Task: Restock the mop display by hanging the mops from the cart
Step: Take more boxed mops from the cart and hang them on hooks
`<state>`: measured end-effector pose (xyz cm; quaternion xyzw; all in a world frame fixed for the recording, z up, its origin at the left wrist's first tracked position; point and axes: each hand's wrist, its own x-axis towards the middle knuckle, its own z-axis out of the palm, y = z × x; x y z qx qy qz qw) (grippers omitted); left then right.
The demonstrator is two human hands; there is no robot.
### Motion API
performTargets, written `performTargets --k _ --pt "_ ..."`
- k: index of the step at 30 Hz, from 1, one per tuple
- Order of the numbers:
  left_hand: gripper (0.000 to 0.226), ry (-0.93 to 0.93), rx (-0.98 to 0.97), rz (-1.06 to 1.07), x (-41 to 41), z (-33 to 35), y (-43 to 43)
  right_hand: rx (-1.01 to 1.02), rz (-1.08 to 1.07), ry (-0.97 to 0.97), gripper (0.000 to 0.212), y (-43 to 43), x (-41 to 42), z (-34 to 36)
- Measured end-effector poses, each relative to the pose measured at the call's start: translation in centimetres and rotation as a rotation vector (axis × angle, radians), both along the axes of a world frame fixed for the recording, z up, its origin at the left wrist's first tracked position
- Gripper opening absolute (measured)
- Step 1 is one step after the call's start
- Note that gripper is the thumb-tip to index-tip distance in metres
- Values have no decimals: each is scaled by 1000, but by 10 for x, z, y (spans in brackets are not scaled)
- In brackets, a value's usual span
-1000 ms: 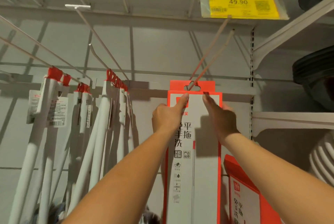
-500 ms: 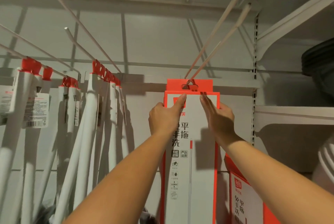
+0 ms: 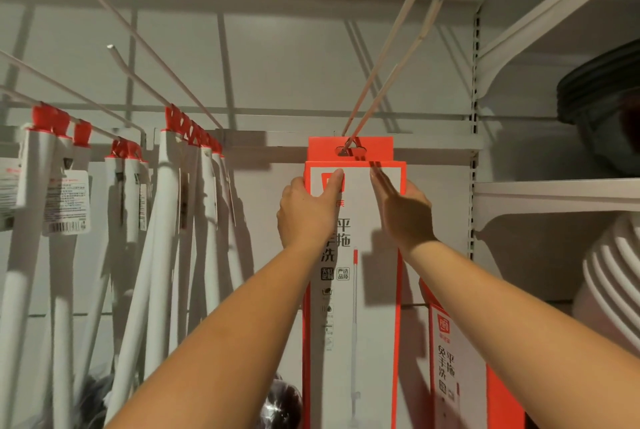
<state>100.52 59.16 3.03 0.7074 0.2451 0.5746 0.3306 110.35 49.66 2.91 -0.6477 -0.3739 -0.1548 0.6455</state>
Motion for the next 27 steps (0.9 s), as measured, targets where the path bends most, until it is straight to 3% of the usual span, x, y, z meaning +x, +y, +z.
performTargets --k 5,9,11,16,20,27 --pt "38 79 58 -26 -17 -6 -8 -209 -99 154 54 -14 -11 -1" --pt "33 252 181 12 -37 -15 -17 -471 -165 148 55 -33 -29 -6" --pt "35 418 259 67 -49 -20 -24 -653 -223 55 51 -47 -39 -12" --pt "26 1086 555 254 -81 -38 -61 -1227 -374 -346 37 -88 -70 -33" --pt "23 1285 572 212 -98 -53 -94 -1410 -308 -348 43 -111 -95 -52" --pt "31 1419 600 143 -132 -77 -133 -1556 -227 -353 50 -147 -134 -73"
